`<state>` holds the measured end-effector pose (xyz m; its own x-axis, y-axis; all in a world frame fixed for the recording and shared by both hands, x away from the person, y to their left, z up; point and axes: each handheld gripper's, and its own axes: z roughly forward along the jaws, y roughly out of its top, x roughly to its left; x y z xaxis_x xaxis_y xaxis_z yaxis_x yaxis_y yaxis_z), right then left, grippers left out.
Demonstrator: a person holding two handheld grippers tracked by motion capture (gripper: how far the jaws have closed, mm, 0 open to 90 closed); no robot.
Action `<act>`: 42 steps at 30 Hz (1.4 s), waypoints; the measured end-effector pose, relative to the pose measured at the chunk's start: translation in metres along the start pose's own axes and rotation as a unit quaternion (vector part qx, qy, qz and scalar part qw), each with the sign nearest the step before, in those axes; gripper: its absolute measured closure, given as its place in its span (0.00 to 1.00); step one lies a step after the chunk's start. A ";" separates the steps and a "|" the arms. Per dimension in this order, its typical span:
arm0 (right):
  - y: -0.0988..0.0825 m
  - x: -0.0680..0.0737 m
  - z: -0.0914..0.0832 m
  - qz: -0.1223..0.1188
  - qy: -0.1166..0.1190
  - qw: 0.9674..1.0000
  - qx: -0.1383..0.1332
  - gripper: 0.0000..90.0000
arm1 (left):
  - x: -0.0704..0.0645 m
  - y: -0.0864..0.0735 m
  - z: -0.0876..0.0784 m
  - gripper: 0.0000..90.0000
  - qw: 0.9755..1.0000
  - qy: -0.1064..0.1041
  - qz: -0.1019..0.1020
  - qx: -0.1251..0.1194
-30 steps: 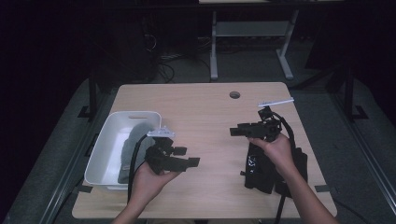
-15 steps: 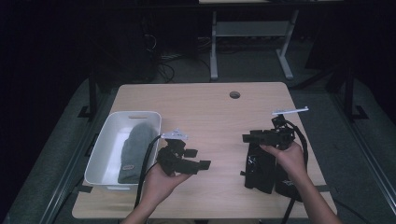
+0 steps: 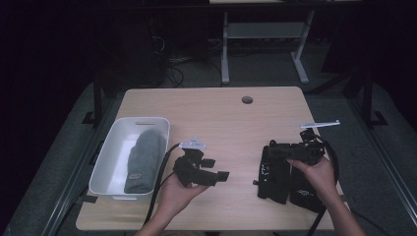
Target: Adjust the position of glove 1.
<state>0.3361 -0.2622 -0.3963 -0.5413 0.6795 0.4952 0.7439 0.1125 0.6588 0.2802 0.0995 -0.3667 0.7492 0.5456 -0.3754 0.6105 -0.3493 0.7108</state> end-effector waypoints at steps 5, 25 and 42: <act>-0.010 -0.008 -0.007 0.006 -0.008 1.000 -0.002 0.43 | -0.003 -0.002 0.007 0.30 1.000 -0.008 0.000 0.003; -0.051 -0.038 -0.032 0.028 -0.063 0.998 0.006 0.44 | -0.010 -0.006 0.027 0.30 1.000 -0.027 0.003 0.011; -0.082 -0.056 -0.044 0.022 -0.127 0.991 0.024 0.47 | -0.014 -0.007 0.038 0.30 0.999 -0.035 0.004 0.024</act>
<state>0.2878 -0.3413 -0.4534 -0.3954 0.8449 0.3602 0.7861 0.1084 0.6085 0.2752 0.0657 -0.3890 0.7696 0.4881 -0.4117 0.6143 -0.3902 0.6858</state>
